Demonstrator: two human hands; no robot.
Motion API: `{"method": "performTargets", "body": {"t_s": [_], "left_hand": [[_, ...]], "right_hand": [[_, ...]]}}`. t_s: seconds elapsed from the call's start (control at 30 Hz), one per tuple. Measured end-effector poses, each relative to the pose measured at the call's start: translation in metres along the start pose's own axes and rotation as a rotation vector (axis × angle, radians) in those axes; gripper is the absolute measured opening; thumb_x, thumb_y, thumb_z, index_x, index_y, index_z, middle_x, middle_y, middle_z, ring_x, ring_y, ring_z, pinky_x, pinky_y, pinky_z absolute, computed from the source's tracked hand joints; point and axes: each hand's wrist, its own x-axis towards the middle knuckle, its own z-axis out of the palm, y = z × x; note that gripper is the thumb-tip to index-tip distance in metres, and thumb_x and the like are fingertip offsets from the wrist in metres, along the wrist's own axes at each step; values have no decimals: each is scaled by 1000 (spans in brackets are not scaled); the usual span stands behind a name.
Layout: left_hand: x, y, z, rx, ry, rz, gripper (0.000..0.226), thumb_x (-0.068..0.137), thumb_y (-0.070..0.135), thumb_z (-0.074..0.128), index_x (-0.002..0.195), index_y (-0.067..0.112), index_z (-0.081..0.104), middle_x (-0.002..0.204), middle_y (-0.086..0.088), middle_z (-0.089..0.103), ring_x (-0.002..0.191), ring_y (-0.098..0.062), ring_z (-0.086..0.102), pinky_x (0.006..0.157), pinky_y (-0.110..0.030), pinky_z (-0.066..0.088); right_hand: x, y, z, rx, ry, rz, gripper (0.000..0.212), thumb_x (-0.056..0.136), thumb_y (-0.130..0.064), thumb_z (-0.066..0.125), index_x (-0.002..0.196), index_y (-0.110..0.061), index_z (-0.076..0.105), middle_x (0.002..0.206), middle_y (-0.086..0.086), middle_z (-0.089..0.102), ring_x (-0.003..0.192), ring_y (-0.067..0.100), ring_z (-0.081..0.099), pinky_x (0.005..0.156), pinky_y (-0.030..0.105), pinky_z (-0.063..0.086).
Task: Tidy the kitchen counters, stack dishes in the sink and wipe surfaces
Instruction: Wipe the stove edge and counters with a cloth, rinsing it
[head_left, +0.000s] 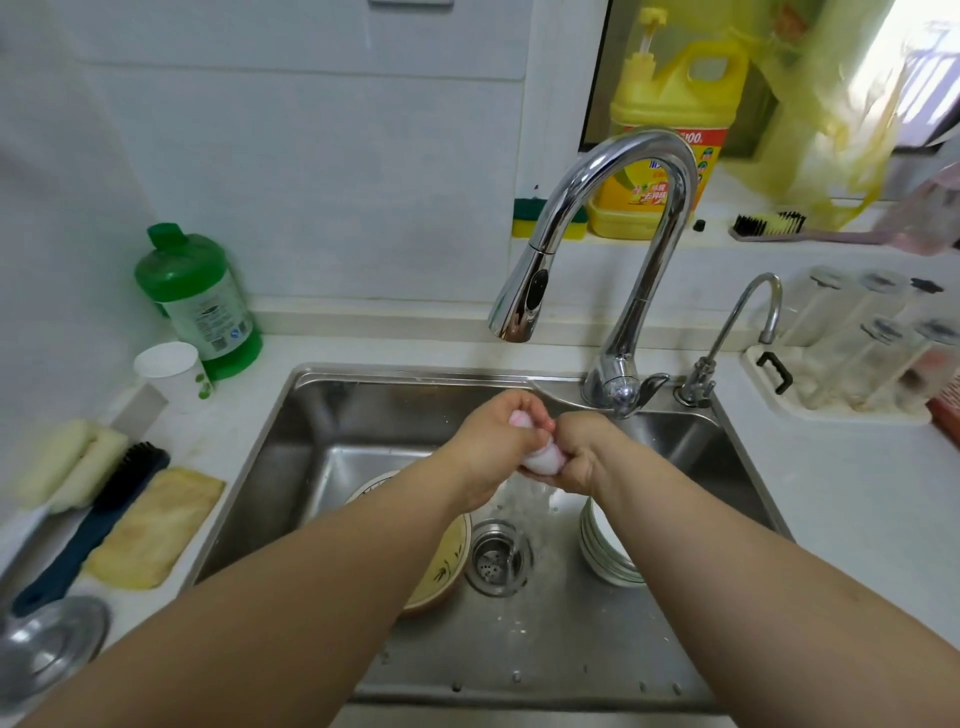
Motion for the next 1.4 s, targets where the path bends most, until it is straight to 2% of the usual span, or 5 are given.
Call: {"method": "performTargets", "body": {"t_s": [0.17,0.43,0.6,1.07,1.4], "left_hand": [[-3,12,-24,96,-139,-248,44,84,-10,56,124,8,53,122,-11,61,106,-22,60,91,-32,51],[1,21,-37,388,-72,-459,24,80,3,64,102,4,56,77,-10,60,62,-14,60,52,-20,51],[-2,25,-53,74,-192,-625,18,80,13,50,94,3,56,69,-5,60,50,-10,52,45,-15,42],[-10,32,-19,1215,-177,-34,20,85,13,57,104,12,62,102,-6,64,85,-22,57,72,-29,44],[-13,22,-12,1443,67,284,20,82,16,56,84,25,39,77,5,50,74,-20,47,61,-30,36]], "right_hand": [[0,0,4,-191,79,-337,13,98,-10,49,86,-9,56,76,13,59,66,24,59,64,35,50],[-32,-2,5,-359,-175,-558,34,89,5,42,108,-16,62,99,7,56,79,16,52,64,22,45],[-37,-2,-4,-1443,-256,-884,72,76,3,61,139,-27,43,155,1,23,139,17,30,112,32,33],[-31,-6,7,-1712,-93,-744,14,82,-16,62,95,-14,64,92,4,64,82,22,57,67,25,41],[-34,-6,-11,-957,-310,-181,36,71,13,47,54,-14,32,39,-1,26,33,10,21,42,13,16]]}}
